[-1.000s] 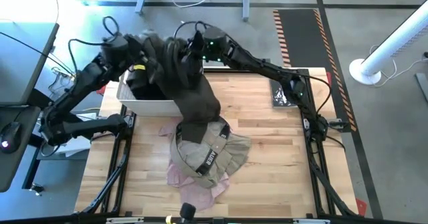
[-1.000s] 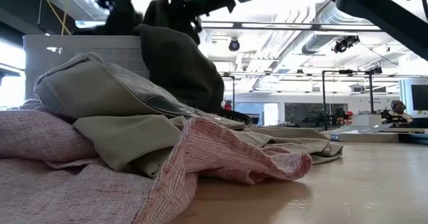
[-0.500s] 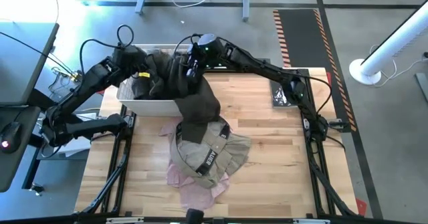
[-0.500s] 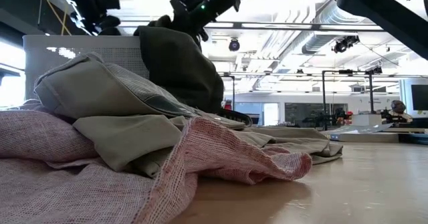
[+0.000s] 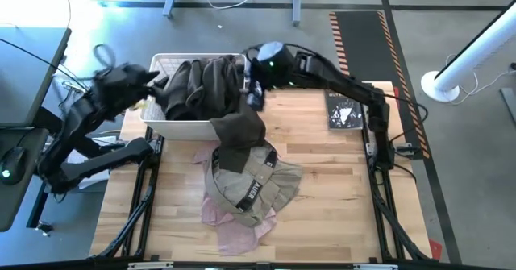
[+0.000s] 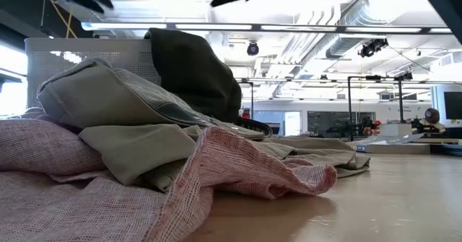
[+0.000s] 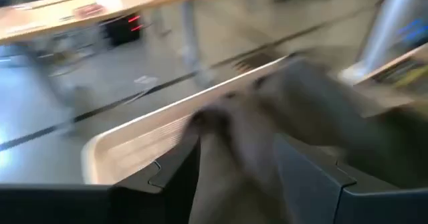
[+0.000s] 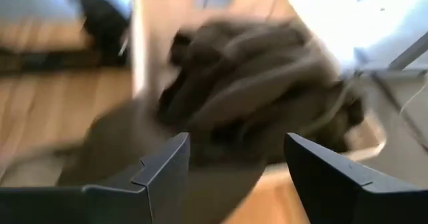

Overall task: Sort clothes
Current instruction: Put the gray hoodie into the white laundry bin

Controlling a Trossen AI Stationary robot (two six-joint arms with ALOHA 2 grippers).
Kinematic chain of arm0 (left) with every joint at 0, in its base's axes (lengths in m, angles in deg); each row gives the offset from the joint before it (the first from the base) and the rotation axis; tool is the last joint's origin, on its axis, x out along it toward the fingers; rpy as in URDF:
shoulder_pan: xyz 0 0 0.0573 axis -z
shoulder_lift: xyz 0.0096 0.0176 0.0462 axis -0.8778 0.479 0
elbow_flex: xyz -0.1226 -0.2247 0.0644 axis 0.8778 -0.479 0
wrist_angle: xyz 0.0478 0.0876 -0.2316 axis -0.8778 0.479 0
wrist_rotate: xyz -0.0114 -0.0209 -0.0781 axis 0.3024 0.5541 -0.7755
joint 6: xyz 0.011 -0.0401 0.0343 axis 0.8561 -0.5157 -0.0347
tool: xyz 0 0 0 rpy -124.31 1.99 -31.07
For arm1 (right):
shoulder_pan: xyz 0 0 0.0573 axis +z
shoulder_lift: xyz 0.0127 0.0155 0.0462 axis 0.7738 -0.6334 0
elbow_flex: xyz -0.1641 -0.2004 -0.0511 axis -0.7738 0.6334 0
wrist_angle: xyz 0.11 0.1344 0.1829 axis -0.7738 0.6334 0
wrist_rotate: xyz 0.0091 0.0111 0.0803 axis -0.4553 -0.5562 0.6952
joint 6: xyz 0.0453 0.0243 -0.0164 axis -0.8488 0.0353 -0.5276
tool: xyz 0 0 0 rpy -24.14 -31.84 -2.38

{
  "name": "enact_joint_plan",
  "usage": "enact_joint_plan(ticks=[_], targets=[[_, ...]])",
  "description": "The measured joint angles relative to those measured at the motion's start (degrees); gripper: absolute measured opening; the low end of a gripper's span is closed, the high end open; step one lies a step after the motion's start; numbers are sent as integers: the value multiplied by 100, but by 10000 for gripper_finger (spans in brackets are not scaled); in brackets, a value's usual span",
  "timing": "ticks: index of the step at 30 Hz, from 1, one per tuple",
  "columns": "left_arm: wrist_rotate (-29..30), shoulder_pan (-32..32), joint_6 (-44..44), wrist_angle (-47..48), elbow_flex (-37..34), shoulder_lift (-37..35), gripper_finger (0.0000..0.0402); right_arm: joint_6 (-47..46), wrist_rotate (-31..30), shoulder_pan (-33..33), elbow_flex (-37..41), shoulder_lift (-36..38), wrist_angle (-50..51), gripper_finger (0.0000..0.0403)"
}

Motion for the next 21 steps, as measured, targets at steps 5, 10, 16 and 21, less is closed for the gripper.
enact_joint_plan(ticks=[5, 10, 16, 21], targets=[[-935, 245, -630, -52, -382, -934, 176, 47, 26, 377, 206, 74, 1514, 240], [-1100, 338, -888, -144, -1028, -1736, 168, -404, -403, 672, 1276, 71, 1443, 240], [-1457, 336, -1050, -1082, -1501, -2154, 165, -1202, -839, 690, 2840, 308, 698, 240], [-2032, 336, -1059, -1308, -1533, -2119, 165, -1673, -567, 570, 4213, 727, -962, 240]])
